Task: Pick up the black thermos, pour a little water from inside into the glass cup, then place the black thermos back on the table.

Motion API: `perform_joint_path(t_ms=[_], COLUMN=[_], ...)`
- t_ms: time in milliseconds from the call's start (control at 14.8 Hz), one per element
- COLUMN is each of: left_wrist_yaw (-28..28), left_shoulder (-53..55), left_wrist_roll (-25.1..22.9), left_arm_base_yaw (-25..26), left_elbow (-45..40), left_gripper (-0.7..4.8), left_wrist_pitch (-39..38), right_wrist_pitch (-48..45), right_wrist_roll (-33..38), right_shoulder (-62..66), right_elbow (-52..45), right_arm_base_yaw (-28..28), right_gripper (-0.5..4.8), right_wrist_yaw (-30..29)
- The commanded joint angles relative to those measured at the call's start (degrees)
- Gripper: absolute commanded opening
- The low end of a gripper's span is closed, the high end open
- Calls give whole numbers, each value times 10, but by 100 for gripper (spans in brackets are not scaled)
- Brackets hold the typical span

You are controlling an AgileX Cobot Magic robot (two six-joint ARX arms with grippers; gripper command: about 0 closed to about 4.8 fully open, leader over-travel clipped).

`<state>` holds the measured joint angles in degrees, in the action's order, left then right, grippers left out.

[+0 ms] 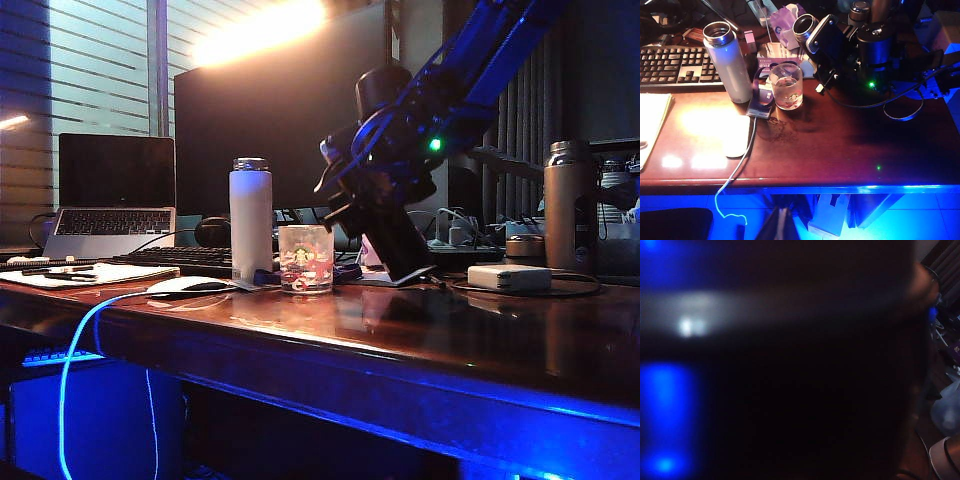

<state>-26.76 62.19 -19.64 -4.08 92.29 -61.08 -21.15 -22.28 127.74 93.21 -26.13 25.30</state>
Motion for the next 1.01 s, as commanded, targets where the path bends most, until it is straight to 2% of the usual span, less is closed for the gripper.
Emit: perform_joint_path(t_ms=[68, 203, 473, 676, 1014], left_wrist_yaw=[-2, -3, -3, -2, -3], left_shoulder=[-1, -1, -1, -1, -1], left_wrist_roll=[1, 1, 1, 1, 1], left_arm_base_yaw=[0, 0, 0, 0, 0], left_elbow=[0, 1, 0, 0, 0], left_gripper=[-2, -2, -2, -2, -2], left_wrist_pitch=[7, 7, 7, 7, 7], right_wrist_pitch=[-24, -27, -27, -29, -63], right_wrist_roll=[-17, -20, -86, -106, -196], right_shoulder=[6, 7, 8, 8, 8], right_elbow=[5, 6, 6, 6, 6], right_arm_base_yaw=[-2, -2, -2, -3, -9], right_gripper=[147, 147, 147, 147, 147], right_wrist_yaw=[1, 1, 4, 7, 21])
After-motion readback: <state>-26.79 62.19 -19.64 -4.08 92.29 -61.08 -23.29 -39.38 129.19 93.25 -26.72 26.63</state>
